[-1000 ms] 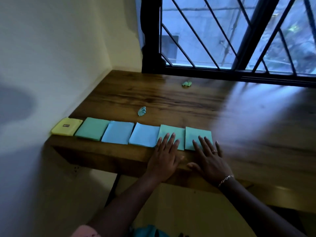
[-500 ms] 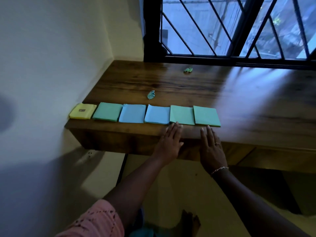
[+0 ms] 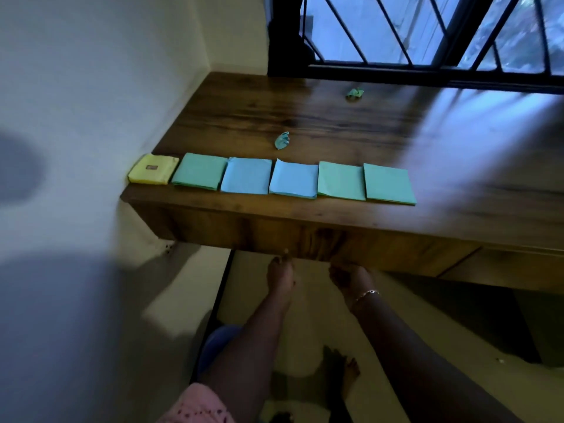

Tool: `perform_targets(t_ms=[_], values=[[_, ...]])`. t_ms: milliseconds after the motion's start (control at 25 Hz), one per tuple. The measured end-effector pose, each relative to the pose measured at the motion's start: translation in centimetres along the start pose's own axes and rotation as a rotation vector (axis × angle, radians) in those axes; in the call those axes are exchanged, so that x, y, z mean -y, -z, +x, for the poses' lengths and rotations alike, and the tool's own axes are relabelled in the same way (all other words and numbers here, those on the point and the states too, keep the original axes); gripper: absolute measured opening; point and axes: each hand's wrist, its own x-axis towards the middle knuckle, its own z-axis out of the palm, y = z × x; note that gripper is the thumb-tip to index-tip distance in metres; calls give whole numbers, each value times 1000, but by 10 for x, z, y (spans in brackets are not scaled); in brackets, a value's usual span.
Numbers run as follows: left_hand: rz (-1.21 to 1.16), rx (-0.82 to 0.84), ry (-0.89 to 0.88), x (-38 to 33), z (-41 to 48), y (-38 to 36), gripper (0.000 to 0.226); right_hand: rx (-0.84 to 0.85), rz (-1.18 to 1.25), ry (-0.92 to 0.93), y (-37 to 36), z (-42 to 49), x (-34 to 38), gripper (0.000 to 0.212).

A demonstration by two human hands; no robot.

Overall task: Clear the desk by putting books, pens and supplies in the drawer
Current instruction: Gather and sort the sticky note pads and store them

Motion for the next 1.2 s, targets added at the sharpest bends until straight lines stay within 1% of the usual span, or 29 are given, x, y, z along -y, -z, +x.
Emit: perform_targets(t_ms=[40,80,120,280,360,440,520,560,680,800,920,1080,1160,1200], values=[[-228,14,126,-5,5,-1,40,5,31,-39,0,5,-1,28],[-402,11,208,-7,10,-1,42,13,57,-71,0,9,-1,28],[-513,-4,257,-8,16,-1,45,24,79,-99,-1,12,-1,28],[-731,-38,314,-6,33,0,67,36,172,-140,-2,32,-1,32],[-803,-30,329,-6,39,-1,73,22,207,-150,-3,42,-1,33],[-834,-1,310,-9,41,-1,74,15,243,-171,-5,51,-3,36],[-861,31,288,-10,40,-1,71,12,295,-181,-5,57,-6,46],[-888,52,276,-11,39,0,70,7,306,-190,-4,58,-7,47],[-942,74,286,-11,36,1,73,-33,300,-215,-3,56,-7,35],[-978,65,285,-10,35,-2,70,-53,325,-220,-4,55,-7,32],[-987,47,312,-1,32,0,68,-98,270,-262,-1,53,-13,29],[-977,32,354,26,26,12,78,-127,245,-317,12,33,-24,30],[-957,46,363,41,22,21,78,-100,219,-325,23,19,-33,32],[-949,50,366,47,19,24,78,-83,198,-321,28,15,-39,37]])
